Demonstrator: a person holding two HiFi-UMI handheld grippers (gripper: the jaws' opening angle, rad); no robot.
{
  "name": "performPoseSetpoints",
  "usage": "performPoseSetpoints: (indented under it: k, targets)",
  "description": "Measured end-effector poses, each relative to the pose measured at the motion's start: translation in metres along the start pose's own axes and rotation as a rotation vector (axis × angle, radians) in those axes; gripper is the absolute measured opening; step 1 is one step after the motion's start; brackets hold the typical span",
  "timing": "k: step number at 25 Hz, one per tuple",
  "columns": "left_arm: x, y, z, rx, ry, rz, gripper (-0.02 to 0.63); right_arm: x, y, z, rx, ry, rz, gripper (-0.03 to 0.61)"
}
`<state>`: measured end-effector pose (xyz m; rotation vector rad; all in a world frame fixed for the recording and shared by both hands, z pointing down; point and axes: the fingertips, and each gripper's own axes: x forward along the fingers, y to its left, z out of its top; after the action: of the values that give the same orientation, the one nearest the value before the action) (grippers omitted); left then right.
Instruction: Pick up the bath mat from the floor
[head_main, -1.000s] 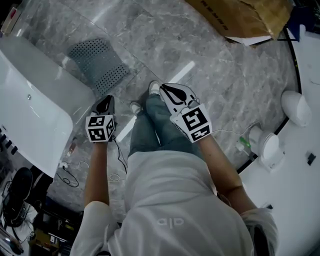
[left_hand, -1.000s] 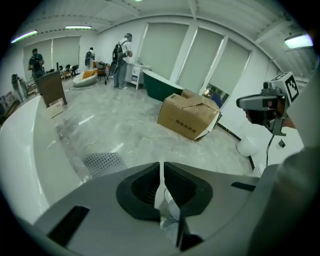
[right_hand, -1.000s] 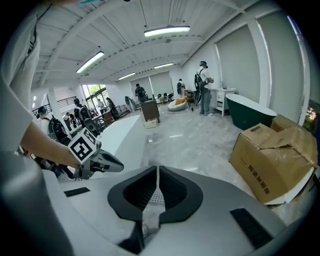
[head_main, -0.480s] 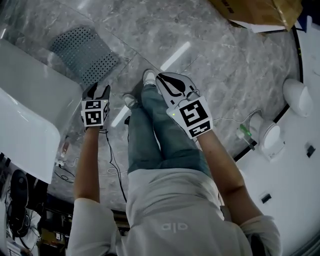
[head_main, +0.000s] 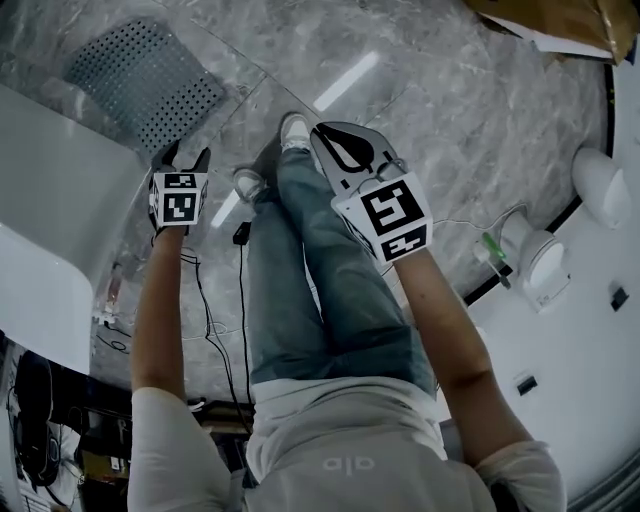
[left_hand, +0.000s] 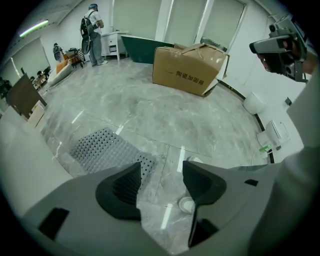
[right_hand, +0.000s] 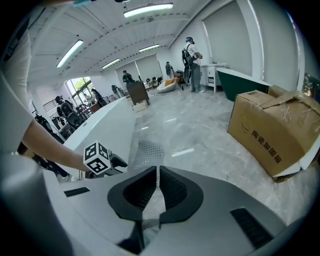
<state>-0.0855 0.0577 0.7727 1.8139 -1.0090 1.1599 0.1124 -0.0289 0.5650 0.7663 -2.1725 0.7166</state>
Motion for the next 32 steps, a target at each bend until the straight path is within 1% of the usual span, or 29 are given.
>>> performPoseSetpoints:
  k: [3, 5, 9, 11, 14, 17, 22, 26, 28, 30, 32]
  targets:
    - [0.037, 0.007, -0.011, 0.033, 0.027, -0.006, 0.267, 0.025, -0.012, -0.02, 0.019, 0.005, -0.013, 0.028]
    - [0.067, 0.017, -0.022, 0.066, 0.05, 0.005, 0.268, 0.042, -0.022, -0.031, 0.023, 0.01, -0.015, 0.028]
    - [0.121, 0.034, -0.028, 0.129, 0.096, 0.008, 0.268, 0.077, -0.048, -0.053, 0.045, 0.034, -0.015, 0.029]
    - [0.139, 0.041, -0.036, 0.15, 0.109, 0.012, 0.268, 0.088, -0.051, -0.066, 0.061, 0.041, -0.016, 0.029]
    - [0.156, 0.05, -0.062, 0.145, 0.114, 0.021, 0.268, 0.1, -0.036, -0.086, 0.047, 0.052, -0.011, 0.029]
    - [0.176, 0.051, -0.092, 0.149, 0.14, 0.011, 0.268, 0.112, -0.025, -0.108, 0.052, 0.069, -0.002, 0.029]
    - [0.224, 0.064, -0.111, 0.202, 0.176, 0.017, 0.268, 0.131, -0.033, -0.135, 0.145, 0.061, 0.01, 0.029]
    - [0.262, 0.076, -0.13, 0.209, 0.214, 0.026, 0.268, 0.147, -0.044, -0.157, 0.192, 0.057, -0.001, 0.029]
    - [0.278, 0.083, -0.137, 0.205, 0.228, 0.029, 0.268, 0.153, -0.048, -0.167, 0.236, 0.056, -0.006, 0.029]
    - [0.293, 0.09, -0.143, 0.198, 0.237, 0.032, 0.268, 0.16, -0.05, -0.179, 0.271, 0.065, -0.011, 0.029]
    - [0.308, 0.094, -0.149, 0.201, 0.25, 0.034, 0.268, 0.17, -0.053, -0.19, 0.286, 0.081, -0.016, 0.029]
